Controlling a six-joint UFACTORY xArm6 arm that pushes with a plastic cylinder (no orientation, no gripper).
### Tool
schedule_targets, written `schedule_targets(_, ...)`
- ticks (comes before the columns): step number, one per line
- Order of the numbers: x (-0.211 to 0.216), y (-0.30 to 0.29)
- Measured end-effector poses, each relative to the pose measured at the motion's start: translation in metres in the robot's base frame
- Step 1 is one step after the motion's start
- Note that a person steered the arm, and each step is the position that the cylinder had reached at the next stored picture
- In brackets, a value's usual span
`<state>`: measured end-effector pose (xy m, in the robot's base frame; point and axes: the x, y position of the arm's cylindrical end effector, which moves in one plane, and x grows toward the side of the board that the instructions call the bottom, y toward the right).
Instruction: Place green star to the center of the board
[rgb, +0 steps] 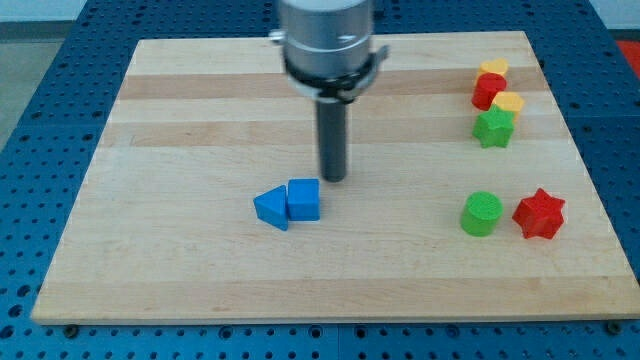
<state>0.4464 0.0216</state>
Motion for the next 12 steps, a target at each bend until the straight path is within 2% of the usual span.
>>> schedule_targets(1,-0.022,0.060)
schedule_targets(3,0.013,0.173)
schedule_targets(4,0.011,0.254)
schedule_targets(5,-0.015,0.288)
schedule_targets(6,-0.040,0.286)
schedule_targets(7,-0.057,0.253)
schedule_targets(9,-0.056,0.108)
schedule_targets(10,-0.055,0.056)
schedule_targets(12,-0.039,0.121)
